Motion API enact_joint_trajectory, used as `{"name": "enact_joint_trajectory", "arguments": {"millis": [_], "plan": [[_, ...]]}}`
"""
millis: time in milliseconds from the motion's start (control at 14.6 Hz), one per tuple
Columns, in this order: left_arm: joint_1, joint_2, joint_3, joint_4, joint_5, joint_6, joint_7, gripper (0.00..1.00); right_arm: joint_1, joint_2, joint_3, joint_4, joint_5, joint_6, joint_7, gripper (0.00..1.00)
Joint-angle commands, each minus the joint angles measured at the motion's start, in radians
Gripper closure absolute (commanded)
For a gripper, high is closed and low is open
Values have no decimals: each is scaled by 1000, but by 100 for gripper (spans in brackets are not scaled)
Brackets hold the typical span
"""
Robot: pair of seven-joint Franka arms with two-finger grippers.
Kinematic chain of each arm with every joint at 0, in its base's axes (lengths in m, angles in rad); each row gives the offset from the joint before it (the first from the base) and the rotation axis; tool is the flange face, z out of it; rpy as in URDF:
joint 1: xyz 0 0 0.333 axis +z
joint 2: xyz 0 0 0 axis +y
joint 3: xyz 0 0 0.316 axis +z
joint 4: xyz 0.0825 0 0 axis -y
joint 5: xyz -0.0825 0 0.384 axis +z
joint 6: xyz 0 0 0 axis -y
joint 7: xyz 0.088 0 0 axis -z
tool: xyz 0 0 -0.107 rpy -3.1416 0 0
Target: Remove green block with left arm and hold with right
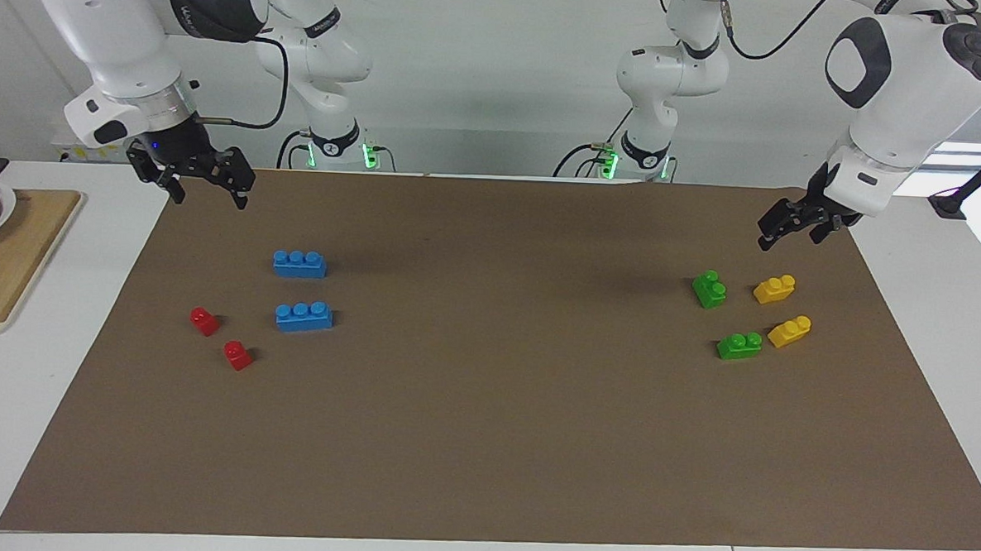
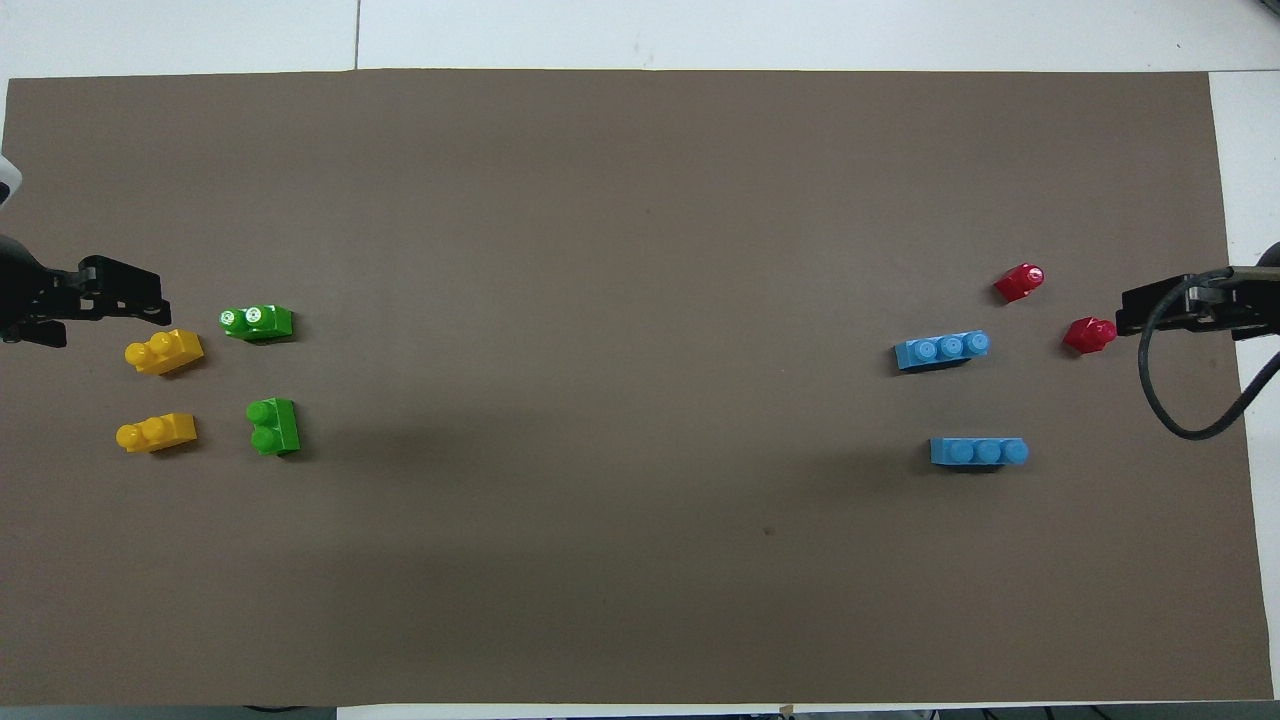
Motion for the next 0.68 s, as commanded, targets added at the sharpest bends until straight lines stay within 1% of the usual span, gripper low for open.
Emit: {"name": "enact_joint_trajectory", "arguments": {"millis": [0, 274, 411, 616], "plan": [[-14, -5, 6, 12, 19, -19, 6, 0, -3, -4, 5, 8, -20, -20, -21, 0], [-14, -8, 1, 17, 16, -36, 3, 0, -3, -4, 5, 8, -18, -19, -21, 0], [-14, -33, -2, 8, 15, -54, -5, 0, -3, -4, 5, 8, -18, -19, -20, 0], [-15, -34, -2, 4, 15, -51, -6, 0, -3, -4, 3, 7, -15, -17, -20, 0]]}}
